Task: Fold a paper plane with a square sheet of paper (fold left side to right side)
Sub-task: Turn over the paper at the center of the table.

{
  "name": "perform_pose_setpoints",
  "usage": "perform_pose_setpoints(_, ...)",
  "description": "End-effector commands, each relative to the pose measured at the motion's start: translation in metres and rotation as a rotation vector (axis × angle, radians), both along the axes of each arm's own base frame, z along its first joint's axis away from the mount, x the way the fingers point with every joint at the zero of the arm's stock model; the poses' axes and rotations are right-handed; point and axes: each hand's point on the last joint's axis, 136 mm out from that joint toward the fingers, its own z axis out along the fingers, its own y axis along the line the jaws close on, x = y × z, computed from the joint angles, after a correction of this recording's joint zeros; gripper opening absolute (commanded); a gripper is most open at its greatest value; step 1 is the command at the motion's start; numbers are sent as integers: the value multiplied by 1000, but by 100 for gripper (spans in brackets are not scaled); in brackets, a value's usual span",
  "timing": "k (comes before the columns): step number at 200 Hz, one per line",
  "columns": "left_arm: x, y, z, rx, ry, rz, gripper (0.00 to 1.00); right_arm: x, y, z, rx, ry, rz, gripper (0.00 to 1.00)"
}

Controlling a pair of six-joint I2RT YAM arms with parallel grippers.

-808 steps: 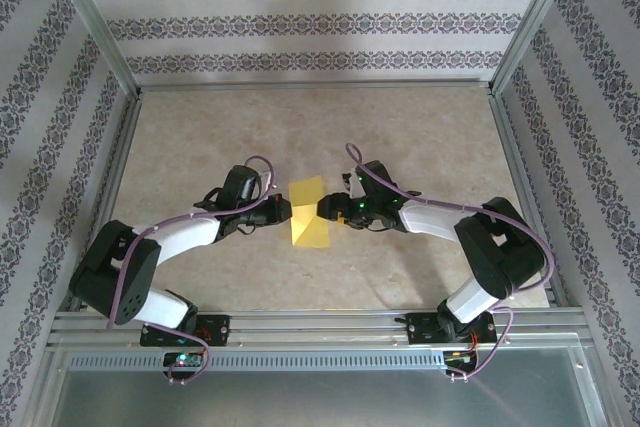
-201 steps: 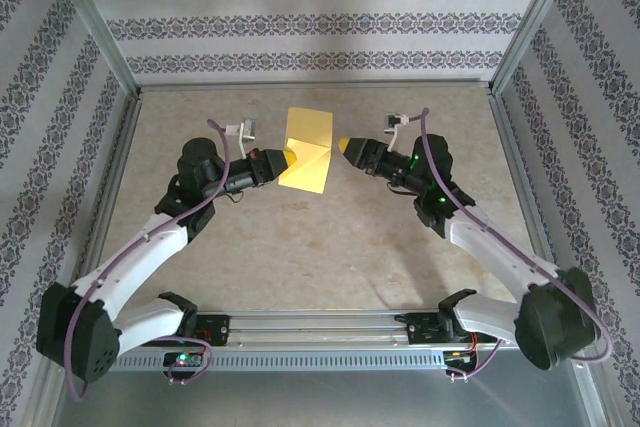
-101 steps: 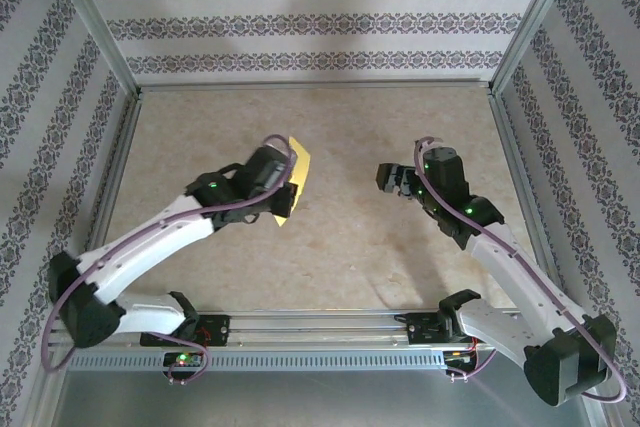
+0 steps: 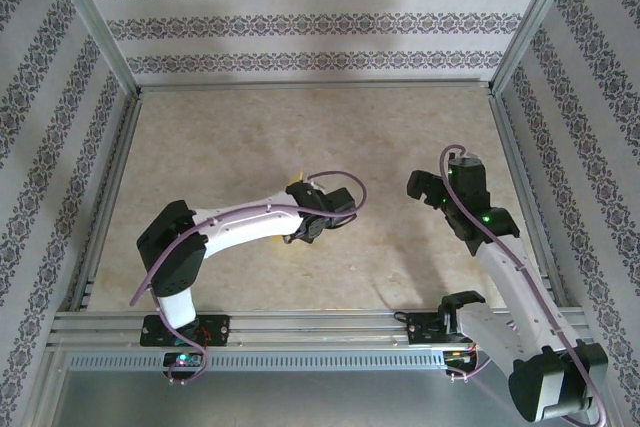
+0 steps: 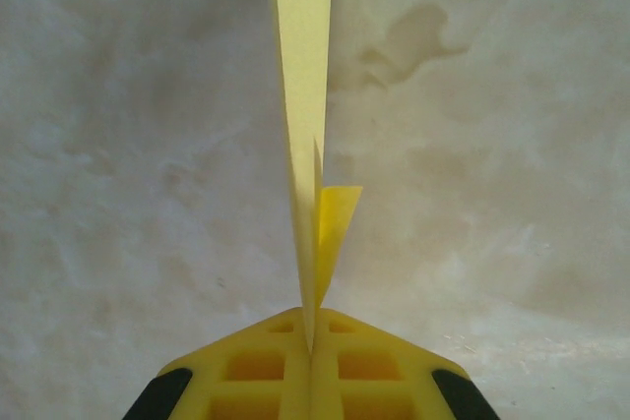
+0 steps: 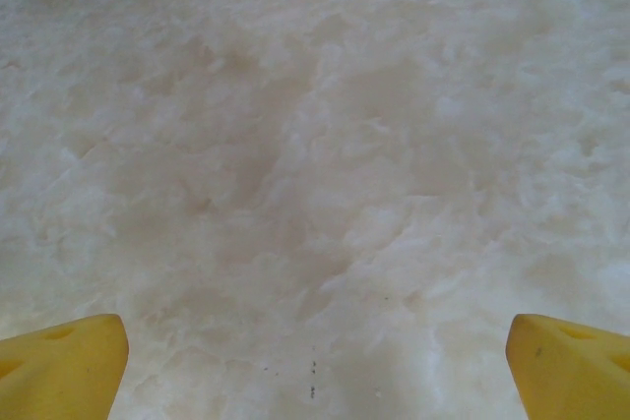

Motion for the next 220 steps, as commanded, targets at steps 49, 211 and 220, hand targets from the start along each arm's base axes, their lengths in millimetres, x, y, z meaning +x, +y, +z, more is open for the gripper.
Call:
perform_pose_setpoints(49,-8,-77,-42,-372,97,82,3,-4,0,-10,30,20,2,98)
perform_pose_setpoints(211,26,-81,60,-1021,-54,-8,61,2,73,-23,379,168,239,73)
perform_pose_setpoints(220,30,-66,68,-1037,-93,1,62,2,79,-26,411,184,248,68)
